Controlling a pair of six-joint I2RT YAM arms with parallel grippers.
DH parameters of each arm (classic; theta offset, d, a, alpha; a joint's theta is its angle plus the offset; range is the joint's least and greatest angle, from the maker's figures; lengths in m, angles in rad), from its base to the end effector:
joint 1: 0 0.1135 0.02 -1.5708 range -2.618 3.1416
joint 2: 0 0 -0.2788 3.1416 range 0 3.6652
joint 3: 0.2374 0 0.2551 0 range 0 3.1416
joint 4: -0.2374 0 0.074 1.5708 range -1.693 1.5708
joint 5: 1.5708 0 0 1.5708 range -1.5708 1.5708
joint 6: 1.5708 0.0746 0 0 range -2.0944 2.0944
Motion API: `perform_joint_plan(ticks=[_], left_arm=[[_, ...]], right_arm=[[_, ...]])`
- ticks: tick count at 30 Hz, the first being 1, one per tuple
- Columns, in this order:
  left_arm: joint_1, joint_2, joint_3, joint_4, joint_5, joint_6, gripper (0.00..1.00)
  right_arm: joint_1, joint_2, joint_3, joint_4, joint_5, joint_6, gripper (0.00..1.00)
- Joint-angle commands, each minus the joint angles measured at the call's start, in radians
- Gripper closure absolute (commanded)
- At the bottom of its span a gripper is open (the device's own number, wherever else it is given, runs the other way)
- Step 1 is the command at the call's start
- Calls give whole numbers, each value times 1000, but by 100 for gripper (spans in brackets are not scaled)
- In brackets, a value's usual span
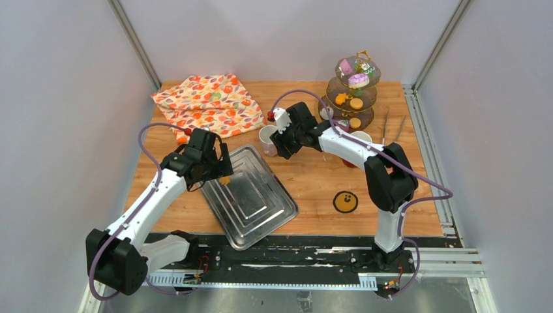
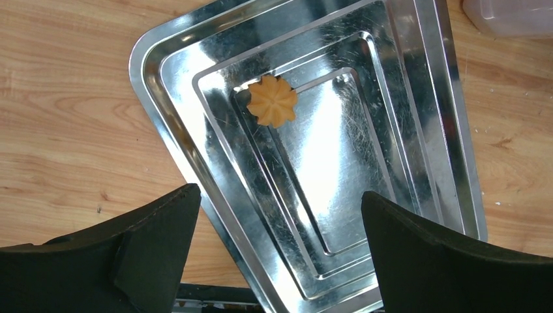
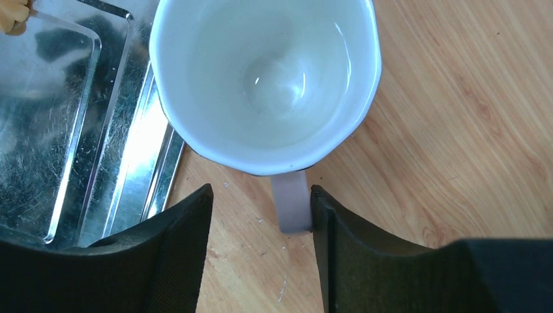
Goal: Serve the afternoon tea
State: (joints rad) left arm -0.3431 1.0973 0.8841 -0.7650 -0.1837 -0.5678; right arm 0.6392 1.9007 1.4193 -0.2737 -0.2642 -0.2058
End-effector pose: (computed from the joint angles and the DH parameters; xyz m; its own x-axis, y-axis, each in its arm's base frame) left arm 0.2214 -0.0646 0.2456 -0.7848 -0.2811 -0.5524 -0.2222 0.9596 -0.1726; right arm 0.3609 0.2925 0.2156 -0.3896 -0.5354 -0.7494 -0.8255 0.5638 0.0264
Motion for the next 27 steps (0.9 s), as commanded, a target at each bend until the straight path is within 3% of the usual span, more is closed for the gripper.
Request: perform_joint_plan(ticks=[1, 9, 13, 17, 21, 27], left_arm=[[5, -14, 15, -6, 3, 8, 2], [4, -13, 16, 12, 22, 9, 2], [4, -2, 24, 15, 26, 13, 2], [4, 20, 33, 31, 29, 18, 2], [4, 47, 46, 49, 35, 23, 2], [4, 94, 59, 90, 68, 25, 2]], right_arm=[[-16, 32, -4, 55, -14, -11, 48], [-15, 72, 10, 73, 11, 3, 75], [-15, 28, 44, 3, 58, 48, 99], [-8, -124, 14, -53, 184, 176, 99], [9, -361, -135, -63, 288, 283, 99], [97, -680, -353, -232, 515, 420, 99]])
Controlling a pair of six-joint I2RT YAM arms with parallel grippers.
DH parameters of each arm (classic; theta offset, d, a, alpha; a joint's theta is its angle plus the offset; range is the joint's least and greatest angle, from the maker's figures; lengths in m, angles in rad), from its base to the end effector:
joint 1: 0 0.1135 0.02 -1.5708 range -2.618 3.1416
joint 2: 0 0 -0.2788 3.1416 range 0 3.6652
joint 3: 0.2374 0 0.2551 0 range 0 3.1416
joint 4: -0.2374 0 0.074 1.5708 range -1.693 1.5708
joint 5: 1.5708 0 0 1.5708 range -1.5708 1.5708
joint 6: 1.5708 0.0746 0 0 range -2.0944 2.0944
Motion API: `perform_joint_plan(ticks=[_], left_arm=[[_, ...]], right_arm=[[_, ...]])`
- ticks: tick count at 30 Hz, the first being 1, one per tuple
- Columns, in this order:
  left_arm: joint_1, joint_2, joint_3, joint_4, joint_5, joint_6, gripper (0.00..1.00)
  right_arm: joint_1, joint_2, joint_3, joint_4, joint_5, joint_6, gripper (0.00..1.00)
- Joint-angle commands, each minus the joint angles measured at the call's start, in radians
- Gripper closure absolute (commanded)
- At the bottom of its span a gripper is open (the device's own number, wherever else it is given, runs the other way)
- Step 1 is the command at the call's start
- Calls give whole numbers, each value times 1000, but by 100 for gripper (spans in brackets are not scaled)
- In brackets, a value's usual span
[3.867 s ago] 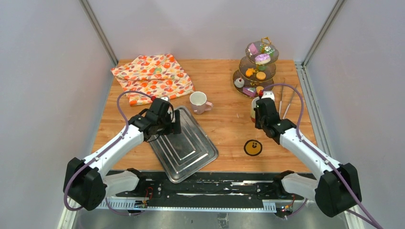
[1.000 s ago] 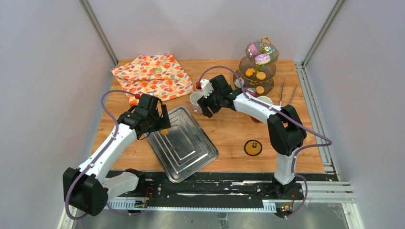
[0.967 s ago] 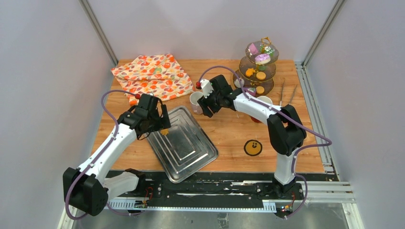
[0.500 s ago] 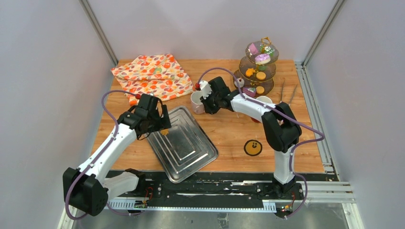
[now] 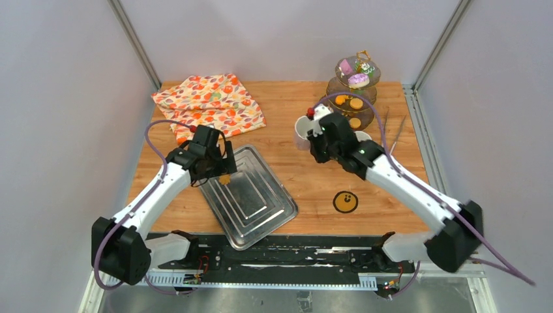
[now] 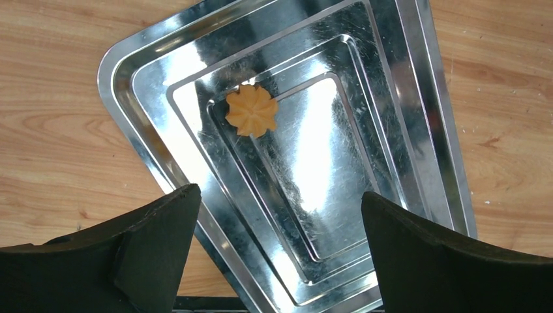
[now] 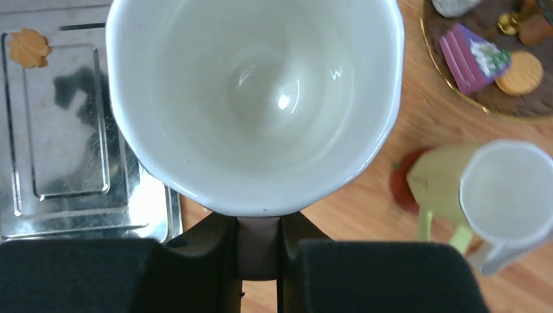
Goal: Serve the afternoon tea
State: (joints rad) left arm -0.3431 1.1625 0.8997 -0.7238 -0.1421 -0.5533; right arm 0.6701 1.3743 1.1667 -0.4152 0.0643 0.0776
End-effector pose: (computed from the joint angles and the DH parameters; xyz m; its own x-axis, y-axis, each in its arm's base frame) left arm 0.2351 -0.0728 0.2396 -0.8047 -0.2649 -0.5313 -0.1920 0.9630 -0.1893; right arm 0.2703 0.2081 0.3079 -0.5007 -0.2980 -0.8127 -0.5417 0.8402 0.0256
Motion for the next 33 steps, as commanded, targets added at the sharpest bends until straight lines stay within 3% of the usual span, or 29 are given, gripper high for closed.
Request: perform_joint_plan(ticks=[1, 10, 14, 33], left_arm=[[5, 34, 48, 52, 33, 10, 2], [5, -5, 10, 129, 71, -26, 2], [5, -5, 0, 132, 79, -29, 2], [4, -15, -24, 141, 82, -28, 2]], right_arm=[[83, -201, -139, -118, 217, 164, 99], [178, -564, -476, -217, 436, 475, 99], [185, -661, -544, -246, 479, 560, 99], [294, -626, -630, -378, 504, 776, 99]])
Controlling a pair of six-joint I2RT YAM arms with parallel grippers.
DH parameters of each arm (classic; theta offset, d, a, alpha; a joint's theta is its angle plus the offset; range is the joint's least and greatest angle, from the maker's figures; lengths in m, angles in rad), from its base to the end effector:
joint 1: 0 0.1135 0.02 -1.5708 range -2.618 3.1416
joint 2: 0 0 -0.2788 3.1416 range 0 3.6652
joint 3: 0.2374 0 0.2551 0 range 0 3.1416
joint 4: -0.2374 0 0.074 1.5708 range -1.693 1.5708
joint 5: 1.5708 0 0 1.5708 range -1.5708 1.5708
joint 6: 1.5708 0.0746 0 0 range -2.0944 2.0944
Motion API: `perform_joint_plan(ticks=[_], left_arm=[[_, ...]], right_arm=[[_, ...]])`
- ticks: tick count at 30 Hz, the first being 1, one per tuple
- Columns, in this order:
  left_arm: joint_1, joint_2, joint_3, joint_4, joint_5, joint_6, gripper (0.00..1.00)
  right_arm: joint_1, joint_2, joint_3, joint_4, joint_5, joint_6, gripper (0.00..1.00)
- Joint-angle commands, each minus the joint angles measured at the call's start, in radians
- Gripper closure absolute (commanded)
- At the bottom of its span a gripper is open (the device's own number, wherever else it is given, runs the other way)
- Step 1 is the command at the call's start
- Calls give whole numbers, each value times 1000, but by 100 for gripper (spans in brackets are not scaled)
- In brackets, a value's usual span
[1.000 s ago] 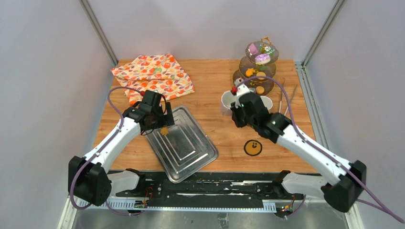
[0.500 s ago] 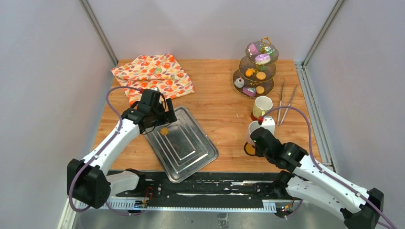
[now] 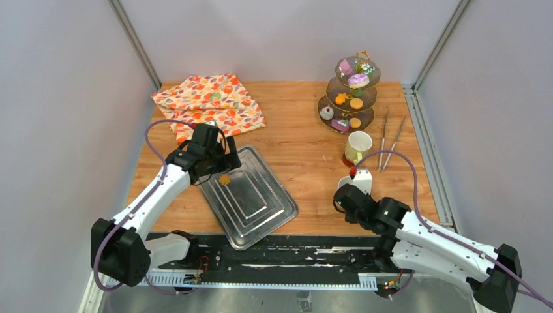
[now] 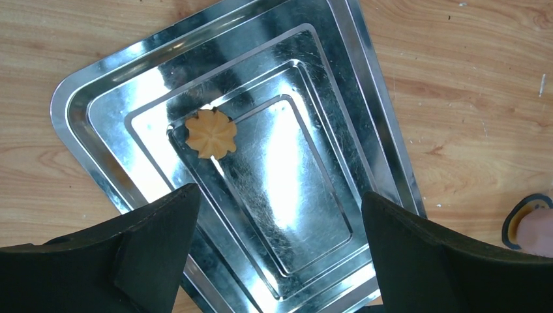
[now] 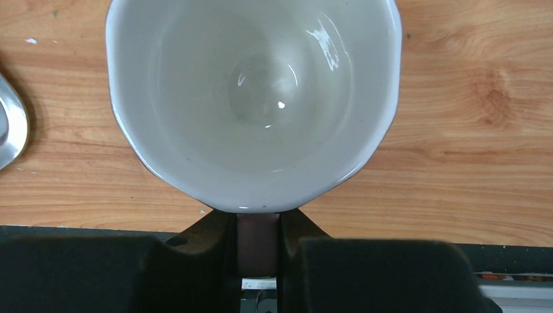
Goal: Serve the afternoon tea
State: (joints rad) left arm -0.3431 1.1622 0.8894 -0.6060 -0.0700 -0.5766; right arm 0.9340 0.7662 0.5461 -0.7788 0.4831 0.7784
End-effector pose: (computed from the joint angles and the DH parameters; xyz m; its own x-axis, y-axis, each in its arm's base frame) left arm 0.2455 -0.0822 0.2460 -0.7679 -0.3032 -0.5643 -0.1492 0.9413 -0.3027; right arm 0.1170 0.1000 0.1935 -0.7510 0.0303 -0.6596 -0.0494 0.9936 0.1019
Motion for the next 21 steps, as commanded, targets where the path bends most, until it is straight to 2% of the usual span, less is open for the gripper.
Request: perform_joint_plan(ticks=[1, 7, 10, 13, 15, 17, 21], left_arm=[[5, -11, -13, 25, 13, -4, 2], [4, -11, -10, 20, 13, 1, 2], [4, -17, -13, 19, 11, 1, 2], [5, -22, -11, 10, -1, -3, 2], [5, -24, -8, 7, -4, -3, 2], [5, -25, 0, 1, -4, 0, 2], [4, -27, 52, -28, -5, 25, 2]], right_arm=[[32, -16, -13, -18, 88, 80, 99], [35, -27, -38, -14, 86, 113, 98], [36, -41, -45, -18, 82, 122, 80], [35, -66, -31, -30, 83, 112, 53], [35, -75, -4, -50, 93, 102, 41], [36, -76, 49, -102, 117, 105, 33], [36, -71, 241, -193, 189, 85, 30]])
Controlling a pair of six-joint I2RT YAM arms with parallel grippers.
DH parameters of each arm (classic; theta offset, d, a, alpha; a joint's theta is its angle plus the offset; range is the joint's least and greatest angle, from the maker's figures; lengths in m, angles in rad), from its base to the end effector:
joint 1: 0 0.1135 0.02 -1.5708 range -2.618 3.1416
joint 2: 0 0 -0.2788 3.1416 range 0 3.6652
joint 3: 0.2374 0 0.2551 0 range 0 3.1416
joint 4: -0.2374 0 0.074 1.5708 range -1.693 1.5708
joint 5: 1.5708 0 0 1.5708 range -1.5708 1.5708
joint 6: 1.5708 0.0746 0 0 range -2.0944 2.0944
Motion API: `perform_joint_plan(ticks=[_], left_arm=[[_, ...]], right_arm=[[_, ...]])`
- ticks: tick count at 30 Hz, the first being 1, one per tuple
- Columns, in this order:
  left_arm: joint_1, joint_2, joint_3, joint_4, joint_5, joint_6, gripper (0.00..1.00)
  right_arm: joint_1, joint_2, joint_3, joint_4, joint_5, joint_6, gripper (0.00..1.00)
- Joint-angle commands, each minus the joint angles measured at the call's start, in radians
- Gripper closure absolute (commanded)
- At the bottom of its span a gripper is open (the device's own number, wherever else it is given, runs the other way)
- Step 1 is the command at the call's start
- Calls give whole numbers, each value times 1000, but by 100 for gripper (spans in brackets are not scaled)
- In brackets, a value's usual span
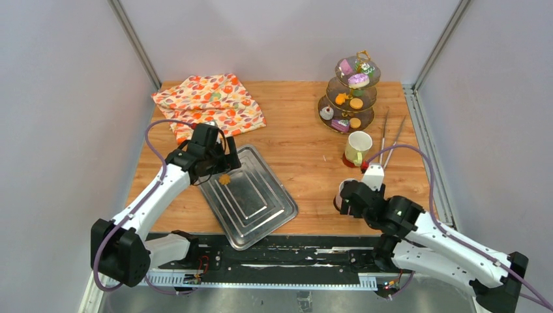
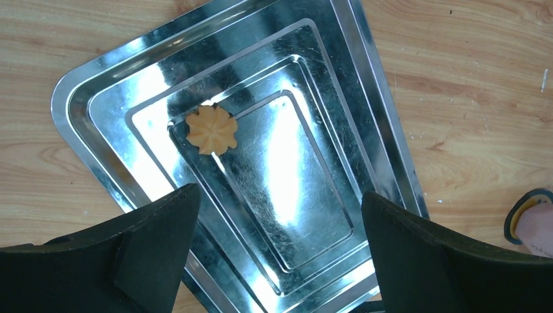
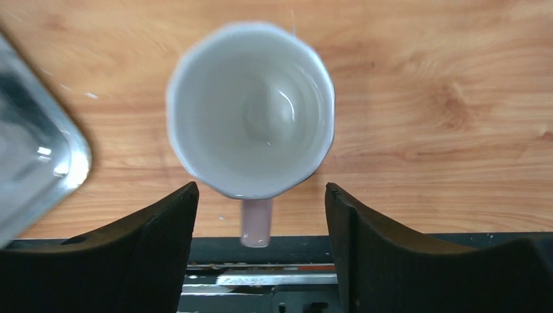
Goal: Serve the afternoon tea
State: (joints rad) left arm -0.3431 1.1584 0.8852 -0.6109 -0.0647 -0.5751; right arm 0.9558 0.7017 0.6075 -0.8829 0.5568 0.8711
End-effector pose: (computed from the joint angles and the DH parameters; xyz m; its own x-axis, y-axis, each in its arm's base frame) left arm 0.2439 -0.0820 0.2450 -0.7727 -0.3003 -0.5592 -0.1468 0.9417 -0.3029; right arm 0.1109 0.0886 0.2160 -0.7080 0.1235 -0.6954 0.0292 0.9889 0.1459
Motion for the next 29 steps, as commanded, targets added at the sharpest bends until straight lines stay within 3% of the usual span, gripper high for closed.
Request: perform_joint_plan(ticks=[1, 10, 15, 20, 29], left_arm=[[5, -26, 73, -29, -10, 31, 2], [4, -111, 185, 8, 8, 140, 2], [4, -165, 215, 42, -7, 206, 2], [4, -240, 229, 73, -33, 249, 2], [4, -362, 226, 95, -168, 326, 2]], right_arm=[[14, -2, 224, -87, 144, -31, 25], [-50, 305, 746, -134, 378, -372, 19], [-65, 473, 950, -82, 492, -552, 18], [-69, 546, 1035, -3, 494, -647, 18], [-70, 564, 1020, 113, 568, -687, 17]])
